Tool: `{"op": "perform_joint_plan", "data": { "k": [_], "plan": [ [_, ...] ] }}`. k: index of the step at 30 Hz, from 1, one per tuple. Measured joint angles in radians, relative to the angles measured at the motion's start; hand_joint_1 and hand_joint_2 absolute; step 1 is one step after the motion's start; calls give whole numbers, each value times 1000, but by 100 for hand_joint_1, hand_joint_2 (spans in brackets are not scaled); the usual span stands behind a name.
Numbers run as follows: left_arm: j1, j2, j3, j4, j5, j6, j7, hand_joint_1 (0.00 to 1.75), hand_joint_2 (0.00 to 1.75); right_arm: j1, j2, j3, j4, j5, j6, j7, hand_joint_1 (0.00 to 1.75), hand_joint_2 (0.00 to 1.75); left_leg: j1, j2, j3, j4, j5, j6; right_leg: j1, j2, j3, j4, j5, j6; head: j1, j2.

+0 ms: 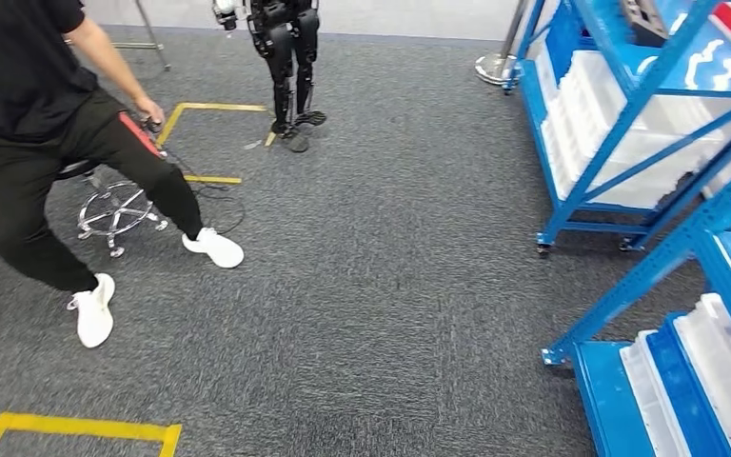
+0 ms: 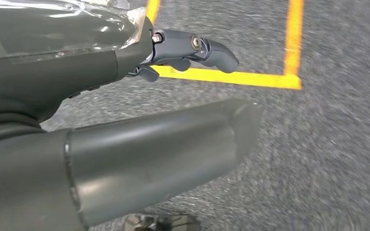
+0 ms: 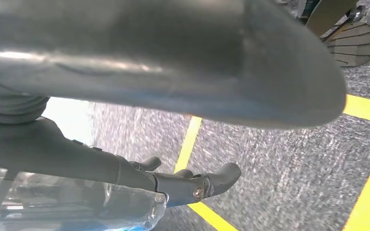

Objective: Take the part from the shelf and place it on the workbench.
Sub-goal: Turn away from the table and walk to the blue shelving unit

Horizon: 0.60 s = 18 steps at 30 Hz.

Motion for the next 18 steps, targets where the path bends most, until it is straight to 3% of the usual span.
{"op": "perform_joint_plan", "data": {
  "k": [2,4,6,8,10,11,12,13,15,17,18],
  "plan": [
    [0,0,0,0,0,0,0,0,0,-2,1,0,0,2,0,0,0,0,-1,-28,19,-56,20,4,3,22,-12,5,1,9,0,0],
    [-1,-2,0,0,0,0,2,0,0,1,0,0,0,3,0,-1,0,0,-8,-7,20,-63,24,17,1,37,-25,5,4,23,0,0],
    [-4,-3,0,0,-1,1,4,0,0,4,1,0,0,3,-1,-4,0,0,-10,18,24,-72,31,34,0,0,-46,38,-13,28,2,0],
    [-3,-2,0,0,-2,1,7,0,0,1,2,0,0,4,-2,-7,0,0,-12,47,25,-77,34,44,0,-55,-97,142,-66,23,4,0],
    [-1,-1,1,0,-2,1,10,0,0,-1,2,0,0,6,-2,-10,0,0,-15,77,23,-77,33,47,-2,-71,-155,264,-114,25,5,0],
    [-1,-1,1,0,-3,1,11,0,0,0,2,0,0,7,-2,-10,0,0,-16,91,22,-77,33,47,-3,-73,-165,288,-120,30,5,0],
    [-1,-1,1,0,-3,1,11,0,0,2,2,0,0,7,-2,-11,0,0,-16,103,22,-77,32,46,-5,-76,-153,273,-111,39,5,0],
    [-1,-2,1,0,-3,1,12,0,0,3,2,0,0,7,-2,-11,0,0,-16,114,23,-76,31,45,-7,-84,-120,217,-90,48,5,0],
    [-1,-1,1,0,-3,1,12,0,0,2,2,0,0,8,-2,-11,0,0,-19,135,29,-75,26,36,-9,-131,-39,75,-45,57,6,0],
    [-1,0,1,0,-4,1,13,0,0,-1,2,0,0,9,-2,-12,0,0,-24,154,38,-74,18,22,-4,-163,-4,9,-25,44,3,0],
    [-2,0,1,0,-5,1,13,0,0,-1,2,0,0,9,-2,-12,0,0,-24,164,44,-75,15,16,0,-159,-6,9,-22,34,2,0]
  ]
}}
